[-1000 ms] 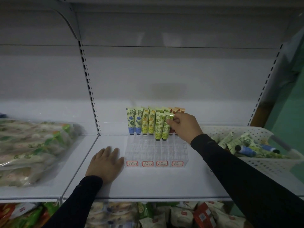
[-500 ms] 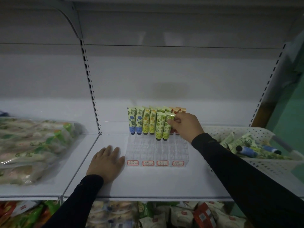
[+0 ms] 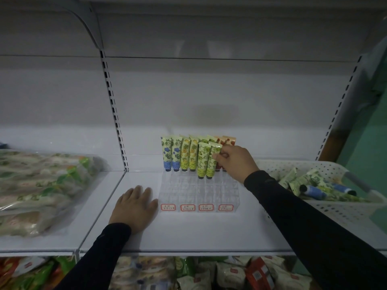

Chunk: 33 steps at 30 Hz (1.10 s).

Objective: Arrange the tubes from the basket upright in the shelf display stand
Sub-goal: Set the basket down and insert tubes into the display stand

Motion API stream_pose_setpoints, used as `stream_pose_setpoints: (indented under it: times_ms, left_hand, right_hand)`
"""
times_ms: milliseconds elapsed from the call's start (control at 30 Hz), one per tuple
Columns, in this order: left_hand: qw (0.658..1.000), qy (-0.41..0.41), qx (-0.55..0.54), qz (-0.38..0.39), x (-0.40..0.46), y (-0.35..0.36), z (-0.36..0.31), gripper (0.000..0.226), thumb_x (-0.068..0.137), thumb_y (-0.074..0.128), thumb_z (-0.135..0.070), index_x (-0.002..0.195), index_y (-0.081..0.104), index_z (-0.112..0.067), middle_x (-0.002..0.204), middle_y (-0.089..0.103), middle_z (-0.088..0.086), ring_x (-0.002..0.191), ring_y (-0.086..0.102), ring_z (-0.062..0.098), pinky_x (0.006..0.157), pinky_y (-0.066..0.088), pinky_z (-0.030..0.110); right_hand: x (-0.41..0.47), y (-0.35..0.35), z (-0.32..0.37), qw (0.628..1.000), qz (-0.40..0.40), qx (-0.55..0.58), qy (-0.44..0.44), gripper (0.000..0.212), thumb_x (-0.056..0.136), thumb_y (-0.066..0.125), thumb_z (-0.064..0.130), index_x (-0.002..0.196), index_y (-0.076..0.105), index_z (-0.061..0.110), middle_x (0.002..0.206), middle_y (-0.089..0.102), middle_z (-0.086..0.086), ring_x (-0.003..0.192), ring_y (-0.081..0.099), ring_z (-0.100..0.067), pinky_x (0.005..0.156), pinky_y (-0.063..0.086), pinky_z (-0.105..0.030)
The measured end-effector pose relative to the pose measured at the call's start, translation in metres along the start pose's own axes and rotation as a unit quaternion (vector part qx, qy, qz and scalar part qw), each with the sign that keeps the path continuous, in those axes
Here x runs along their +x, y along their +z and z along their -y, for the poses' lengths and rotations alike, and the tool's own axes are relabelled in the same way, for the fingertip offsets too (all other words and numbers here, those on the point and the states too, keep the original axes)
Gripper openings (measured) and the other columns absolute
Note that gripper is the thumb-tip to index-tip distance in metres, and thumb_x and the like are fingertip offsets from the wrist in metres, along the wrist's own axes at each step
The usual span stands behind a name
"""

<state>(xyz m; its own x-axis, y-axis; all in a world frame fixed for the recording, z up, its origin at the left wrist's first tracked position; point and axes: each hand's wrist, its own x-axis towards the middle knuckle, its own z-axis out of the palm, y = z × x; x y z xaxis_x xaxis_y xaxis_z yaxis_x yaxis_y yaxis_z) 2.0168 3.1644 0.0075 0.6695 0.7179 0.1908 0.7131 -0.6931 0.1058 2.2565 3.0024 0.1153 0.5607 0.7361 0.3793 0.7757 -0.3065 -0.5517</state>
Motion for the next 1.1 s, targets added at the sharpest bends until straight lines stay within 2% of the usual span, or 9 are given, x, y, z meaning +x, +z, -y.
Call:
stream_pose_setpoints:
  times_ms: [133, 267, 367, 433, 500, 600, 733, 933, 1100]
  left_hand:
    - [1.000, 0.003, 0.007, -0.001, 0.000, 0.001, 0.001, 0.089, 0.068, -0.001, -0.063, 0.130, 0.046, -0.019, 0.136, 0.046, 0.008, 0.128, 0.041, 0.028, 0.108, 0.031, 0.038]
    - [1.000, 0.000, 0.000, 0.001, 0.000, 0.001, 0.002, 0.089, 0.068, 0.000, -0.064, 0.131, 0.045, -0.020, 0.136, 0.045, 0.008, 0.129, 0.041, 0.027, 0.108, 0.031, 0.038]
    - [1.000, 0.013, 0.005, -0.003, 0.000, 0.002, 0.003, 0.089, 0.069, 0.000, -0.064, 0.131, 0.045, -0.019, 0.134, 0.046, 0.008, 0.126, 0.042, 0.027, 0.106, 0.033, 0.037]
    - [1.000, 0.008, -0.003, -0.007, 0.001, 0.002, 0.004, 0.086, 0.070, 0.002, -0.064, 0.129, 0.046, -0.019, 0.132, 0.048, 0.008, 0.125, 0.043, 0.027, 0.106, 0.033, 0.038]
    - [1.000, 0.007, -0.004, -0.010, 0.002, 0.004, 0.004, 0.083, 0.071, 0.003, -0.063, 0.126, 0.047, -0.020, 0.131, 0.048, 0.007, 0.124, 0.044, 0.026, 0.105, 0.034, 0.038]
    - [1.000, 0.009, 0.006, -0.010, 0.003, 0.007, 0.005, 0.079, 0.073, 0.005, -0.062, 0.125, 0.047, -0.020, 0.129, 0.048, 0.007, 0.122, 0.044, 0.027, 0.104, 0.034, 0.037]
    - [0.999, 0.024, 0.021, -0.004, 0.004, 0.009, 0.008, 0.079, 0.074, 0.006, -0.061, 0.126, 0.047, -0.018, 0.127, 0.048, 0.008, 0.120, 0.044, 0.027, 0.103, 0.036, 0.037]
    - [1.000, 0.013, 0.012, 0.012, 0.005, 0.009, 0.010, 0.087, 0.075, 0.004, -0.063, 0.135, 0.045, -0.016, 0.135, 0.046, 0.012, 0.127, 0.041, 0.029, 0.107, 0.033, 0.038]
    - [1.000, 0.013, -0.013, -0.009, 0.004, 0.007, 0.007, 0.074, 0.076, 0.009, -0.063, 0.122, 0.047, -0.021, 0.124, 0.050, 0.004, 0.118, 0.045, 0.024, 0.102, 0.036, 0.037]
  right_hand:
    - [-0.002, -0.002, -0.002, 1.000, 0.009, 0.021, 0.011, 0.034, 0.096, 0.059, 0.035, 0.078, 0.061, 0.006, 0.074, 0.065, -0.007, 0.072, 0.060, -0.023, 0.063, 0.043, -0.026]
    - [-0.004, -0.004, 0.000, 0.998, -0.005, 0.055, 0.028, 0.034, 0.092, 0.063, 0.039, 0.086, 0.068, 0.006, 0.081, 0.071, -0.002, 0.075, 0.065, -0.013, 0.070, 0.050, -0.025]
    - [-0.006, -0.012, 0.006, 0.995, -0.059, 0.069, 0.042, 0.025, 0.089, 0.067, 0.039, 0.091, 0.066, 0.014, 0.078, 0.067, 0.008, 0.070, 0.061, -0.001, 0.058, 0.041, -0.005]
    - [-0.009, -0.018, 0.011, 0.987, -0.121, 0.097, 0.042, 0.022, 0.088, 0.069, 0.036, 0.094, 0.064, 0.015, 0.077, 0.062, 0.010, 0.070, 0.060, -0.001, 0.057, 0.041, -0.005]
    - [-0.011, -0.022, 0.018, 0.981, -0.170, 0.089, 0.002, 0.021, 0.089, 0.069, 0.033, 0.091, 0.065, 0.012, 0.076, 0.062, 0.006, 0.073, 0.059, -0.010, 0.065, 0.047, -0.016]
    - [-0.007, -0.019, 0.029, 0.990, -0.115, 0.019, -0.079, 0.021, 0.089, 0.068, 0.035, 0.098, 0.070, 0.016, 0.087, 0.062, 0.000, 0.081, 0.058, -0.015, 0.079, 0.048, -0.027]
    - [0.002, -0.008, 0.035, 0.994, -0.046, -0.058, -0.086, 0.033, 0.093, 0.062, 0.035, 0.116, 0.069, 0.012, 0.107, 0.057, -0.007, 0.098, 0.055, -0.019, 0.086, 0.039, -0.025]
    - [0.004, -0.006, 0.036, 0.996, -0.065, -0.039, -0.053, 0.019, 0.094, 0.061, 0.022, 0.102, 0.073, 0.011, 0.102, 0.060, -0.006, 0.091, 0.059, -0.021, 0.084, 0.046, -0.029]
    - [0.003, -0.005, 0.035, 0.997, -0.071, -0.012, -0.038, 0.016, 0.093, 0.061, 0.020, 0.098, 0.074, 0.012, 0.100, 0.063, -0.004, 0.084, 0.054, -0.012, 0.077, 0.039, -0.021]
